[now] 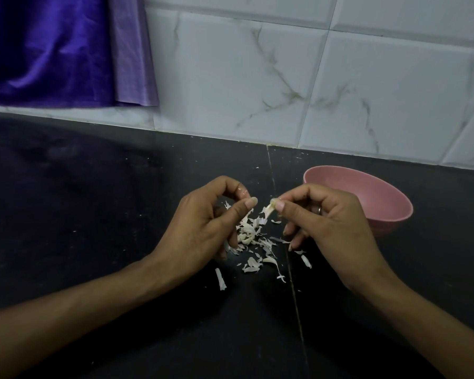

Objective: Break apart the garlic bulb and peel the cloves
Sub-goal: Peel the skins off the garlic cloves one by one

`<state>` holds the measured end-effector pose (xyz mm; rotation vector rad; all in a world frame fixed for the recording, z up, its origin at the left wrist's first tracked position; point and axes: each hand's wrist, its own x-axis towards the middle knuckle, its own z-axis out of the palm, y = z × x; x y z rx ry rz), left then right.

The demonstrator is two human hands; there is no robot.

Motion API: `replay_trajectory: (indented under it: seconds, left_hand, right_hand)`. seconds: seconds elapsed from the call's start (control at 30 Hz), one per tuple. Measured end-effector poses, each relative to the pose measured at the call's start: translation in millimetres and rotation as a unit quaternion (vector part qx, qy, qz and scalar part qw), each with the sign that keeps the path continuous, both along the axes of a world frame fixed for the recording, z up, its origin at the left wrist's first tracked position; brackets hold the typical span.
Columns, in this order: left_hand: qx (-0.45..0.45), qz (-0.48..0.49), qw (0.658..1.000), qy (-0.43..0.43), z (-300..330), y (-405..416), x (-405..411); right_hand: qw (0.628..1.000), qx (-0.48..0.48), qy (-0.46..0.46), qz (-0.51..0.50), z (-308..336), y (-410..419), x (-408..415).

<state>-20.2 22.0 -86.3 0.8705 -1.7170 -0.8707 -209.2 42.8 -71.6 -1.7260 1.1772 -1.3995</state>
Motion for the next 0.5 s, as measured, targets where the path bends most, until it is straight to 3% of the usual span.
replay_trajectory:
  seconds: [0.3,0.5]
  left_hand:
    - [-0.117,0.001,0.991,-0.07,-3.8,2.3,0.1]
    - [-0.13,0.029,0.987,-0.09,-4.2,1.1,-0.6]
  right_hand:
    - [0.998,-0.024,0.051,-0.007,-2.1,4.1,3.6]
    - [0.998,-0.029,0.049,-0.001,-1.3,5.8,5.2]
